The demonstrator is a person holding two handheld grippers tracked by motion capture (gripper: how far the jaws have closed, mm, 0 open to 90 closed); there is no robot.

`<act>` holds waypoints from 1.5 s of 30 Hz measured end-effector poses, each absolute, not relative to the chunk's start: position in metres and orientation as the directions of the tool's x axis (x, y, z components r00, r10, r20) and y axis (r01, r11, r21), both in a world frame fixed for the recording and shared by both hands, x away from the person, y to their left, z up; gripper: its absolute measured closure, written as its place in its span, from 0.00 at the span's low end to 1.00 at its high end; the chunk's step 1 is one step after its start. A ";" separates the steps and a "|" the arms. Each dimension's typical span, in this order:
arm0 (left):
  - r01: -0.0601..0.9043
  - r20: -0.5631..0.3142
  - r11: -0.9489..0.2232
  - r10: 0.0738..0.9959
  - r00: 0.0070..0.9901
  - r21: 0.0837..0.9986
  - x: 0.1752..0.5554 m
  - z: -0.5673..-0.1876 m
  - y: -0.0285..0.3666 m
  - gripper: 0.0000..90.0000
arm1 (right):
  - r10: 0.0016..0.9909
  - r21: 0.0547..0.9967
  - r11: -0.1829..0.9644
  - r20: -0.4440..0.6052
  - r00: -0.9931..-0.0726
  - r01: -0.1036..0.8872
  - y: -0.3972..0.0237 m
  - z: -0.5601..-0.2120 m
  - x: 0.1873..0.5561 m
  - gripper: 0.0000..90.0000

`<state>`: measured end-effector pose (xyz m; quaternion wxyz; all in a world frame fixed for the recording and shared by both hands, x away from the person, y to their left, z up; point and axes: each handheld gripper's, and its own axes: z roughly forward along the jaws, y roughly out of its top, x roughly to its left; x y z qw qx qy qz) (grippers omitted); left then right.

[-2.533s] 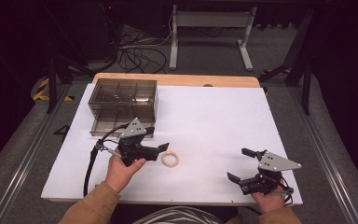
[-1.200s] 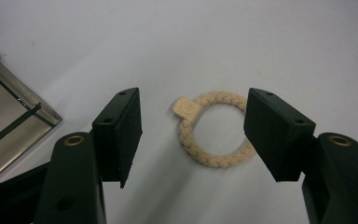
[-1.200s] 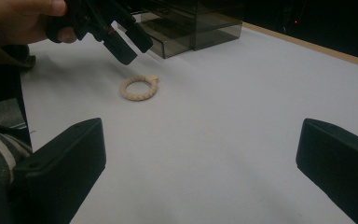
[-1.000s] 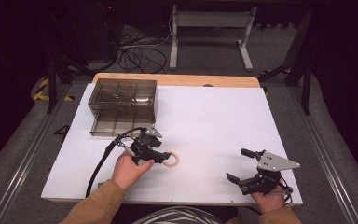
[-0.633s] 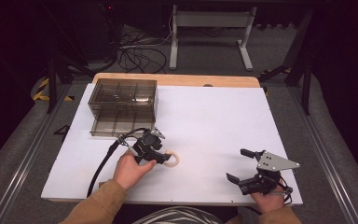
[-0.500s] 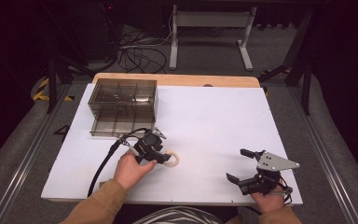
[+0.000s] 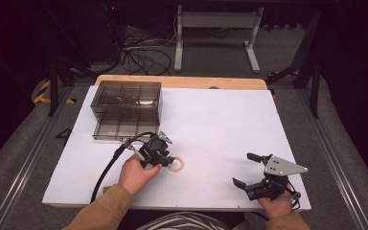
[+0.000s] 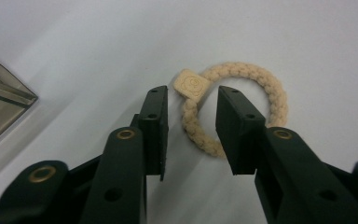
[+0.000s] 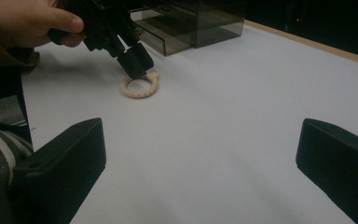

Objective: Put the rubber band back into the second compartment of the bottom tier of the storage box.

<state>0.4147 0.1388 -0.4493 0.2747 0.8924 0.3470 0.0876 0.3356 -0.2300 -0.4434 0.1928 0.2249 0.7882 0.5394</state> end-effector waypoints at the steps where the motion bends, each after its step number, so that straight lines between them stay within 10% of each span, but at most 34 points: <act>1: 0.572 -0.035 -0.609 0.667 0.744 0.550 0.415 -0.449 0.139 0.76 | 0.562 0.937 0.318 -0.063 -0.824 0.146 -0.230 -0.443 0.336 0.02; 13: 0.586 -0.034 -0.603 0.680 0.732 0.541 0.416 -0.452 0.137 0.93 | 0.558 0.938 0.318 -0.067 -0.827 0.139 -0.230 -0.443 0.335 0.02; 45: 0.490 -0.002 -0.547 0.666 0.746 0.678 0.400 -0.421 0.146 0.95 | 0.561 0.940 0.307 -0.055 -0.826 0.146 -0.231 -0.444 0.336 0.02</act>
